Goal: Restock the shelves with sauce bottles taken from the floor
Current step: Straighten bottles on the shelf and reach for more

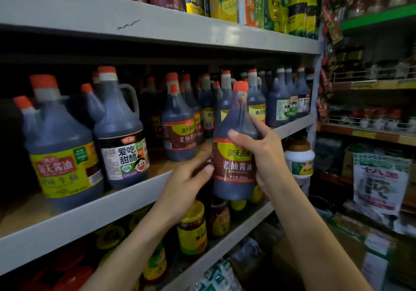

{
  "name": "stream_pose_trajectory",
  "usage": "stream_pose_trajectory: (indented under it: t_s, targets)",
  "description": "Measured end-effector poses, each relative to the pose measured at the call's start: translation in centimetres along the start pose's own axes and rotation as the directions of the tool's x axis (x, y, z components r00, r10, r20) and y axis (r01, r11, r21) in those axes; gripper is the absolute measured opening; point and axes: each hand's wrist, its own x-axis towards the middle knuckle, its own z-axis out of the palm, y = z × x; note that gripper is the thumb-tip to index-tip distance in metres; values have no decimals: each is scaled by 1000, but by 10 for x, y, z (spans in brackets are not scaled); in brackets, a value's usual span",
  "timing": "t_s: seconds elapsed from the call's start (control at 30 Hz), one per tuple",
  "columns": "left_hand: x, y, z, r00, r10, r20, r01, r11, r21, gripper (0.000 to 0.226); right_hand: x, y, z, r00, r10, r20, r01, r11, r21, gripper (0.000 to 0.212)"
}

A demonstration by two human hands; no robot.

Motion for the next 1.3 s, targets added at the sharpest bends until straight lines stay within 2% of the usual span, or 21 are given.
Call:
stream_pose_trajectory:
  t_s: [0.03,0.13,0.2,0.27,0.33,0.43,0.53,0.6,0.7,0.77,0.87,1.0,1.1,1.2,1.23,1.3]
  targets:
    - [15,6,3,1000,-15,-3,15,1000,0,32,17,0,-1,1000,-17,7,17,1000,-9,67]
    - [59,19,11,988,52,-145,-10,961,278,54,66,-2,0,997,-66,33,67,997,-32,82]
    - [85,22,11,958,94,-270,22,918,396,61,95,-1,-1,994,-86,71,88,996,-29,78]
    - [103,19,11,924,102,-369,76,895,439,64,120,4,0,984,-84,160,90,996,-28,69]
    - [112,12,19,870,134,-474,139,856,498,66,139,11,-1,970,-59,236,72,996,-45,70]
    - [118,4,35,772,240,-589,284,699,656,74,161,19,-9,941,2,339,14,999,-45,77]
    - [116,3,44,778,325,-538,381,438,814,79,172,28,-21,913,55,405,-38,998,-50,81]
    - [109,3,40,793,352,-498,380,353,855,65,174,38,-22,907,76,414,-62,997,-48,72]
    - [97,-1,21,754,471,-458,271,413,870,23,174,45,-13,902,66,426,-36,996,-78,64]
    - [93,0,9,722,522,-454,231,437,869,9,172,45,-5,913,47,405,1,993,-117,74]
    - [90,7,-3,706,545,-452,219,439,872,7,168,49,2,915,50,399,21,985,-171,86]
    - [85,7,-11,758,485,-436,179,488,855,3,163,53,-3,922,81,379,-2,979,-204,73]
    - [84,4,-12,793,422,-438,179,526,831,2,161,41,-3,912,113,394,29,942,-336,73]
    - [84,1,-14,814,394,-428,179,530,829,3,158,23,2,913,116,391,136,817,-560,72]
    - [84,1,-14,818,388,-425,173,537,825,2,156,17,4,920,91,381,193,741,-643,68]
    - [85,0,-13,822,368,-434,172,568,805,2,150,10,8,929,21,369,312,494,-812,59]
